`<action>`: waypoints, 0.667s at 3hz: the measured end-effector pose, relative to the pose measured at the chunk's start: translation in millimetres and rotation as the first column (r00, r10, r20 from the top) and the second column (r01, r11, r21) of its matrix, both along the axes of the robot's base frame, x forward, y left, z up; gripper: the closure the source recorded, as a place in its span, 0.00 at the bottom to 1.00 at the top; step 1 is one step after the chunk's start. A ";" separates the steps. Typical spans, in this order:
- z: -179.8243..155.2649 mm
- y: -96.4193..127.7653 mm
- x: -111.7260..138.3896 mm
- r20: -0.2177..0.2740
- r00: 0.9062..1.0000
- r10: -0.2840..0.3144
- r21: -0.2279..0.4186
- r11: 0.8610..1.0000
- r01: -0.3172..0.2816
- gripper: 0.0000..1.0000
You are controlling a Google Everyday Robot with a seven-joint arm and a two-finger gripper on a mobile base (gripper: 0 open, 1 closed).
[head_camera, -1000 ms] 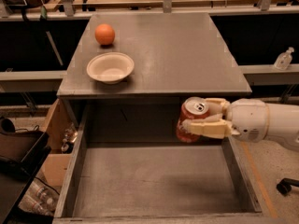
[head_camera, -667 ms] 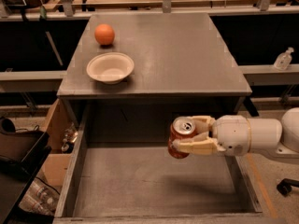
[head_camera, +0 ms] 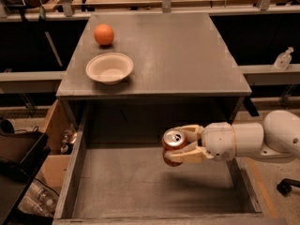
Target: Place coke can into top drawer
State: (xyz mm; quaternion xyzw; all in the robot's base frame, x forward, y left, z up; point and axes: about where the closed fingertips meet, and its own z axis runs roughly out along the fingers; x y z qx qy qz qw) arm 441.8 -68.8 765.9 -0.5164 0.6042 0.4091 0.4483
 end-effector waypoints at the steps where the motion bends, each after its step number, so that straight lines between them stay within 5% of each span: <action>1: -23.4 7.1 -5.4 -0.032 0.999 0.031 0.018 0.999 -0.030 1.00; 2: -67.8 3.5 -16.8 -0.097 0.994 0.050 0.058 0.997 -0.045 1.00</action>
Offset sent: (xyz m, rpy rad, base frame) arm -0.0247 -0.0024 -0.1069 0.0926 0.1566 0.0536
